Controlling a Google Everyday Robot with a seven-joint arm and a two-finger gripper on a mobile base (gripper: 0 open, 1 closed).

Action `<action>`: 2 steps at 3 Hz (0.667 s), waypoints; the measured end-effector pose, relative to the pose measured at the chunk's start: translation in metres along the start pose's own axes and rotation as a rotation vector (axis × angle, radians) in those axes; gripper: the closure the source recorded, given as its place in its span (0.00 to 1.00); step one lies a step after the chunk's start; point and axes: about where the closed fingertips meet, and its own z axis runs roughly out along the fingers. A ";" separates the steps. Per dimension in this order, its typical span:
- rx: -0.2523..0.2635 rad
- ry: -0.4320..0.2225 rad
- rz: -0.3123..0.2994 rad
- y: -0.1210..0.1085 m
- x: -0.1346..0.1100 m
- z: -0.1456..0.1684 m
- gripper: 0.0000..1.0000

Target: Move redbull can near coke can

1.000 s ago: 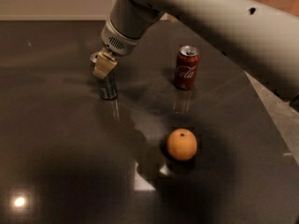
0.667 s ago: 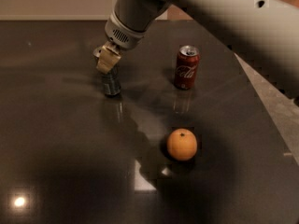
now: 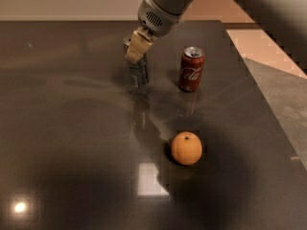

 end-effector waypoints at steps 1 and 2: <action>0.014 -0.025 0.047 -0.025 0.021 -0.010 1.00; 0.004 -0.058 0.068 -0.051 0.034 -0.007 1.00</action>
Offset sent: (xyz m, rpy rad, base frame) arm 0.0650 -0.0767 -0.0141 0.1250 0.0073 -0.0619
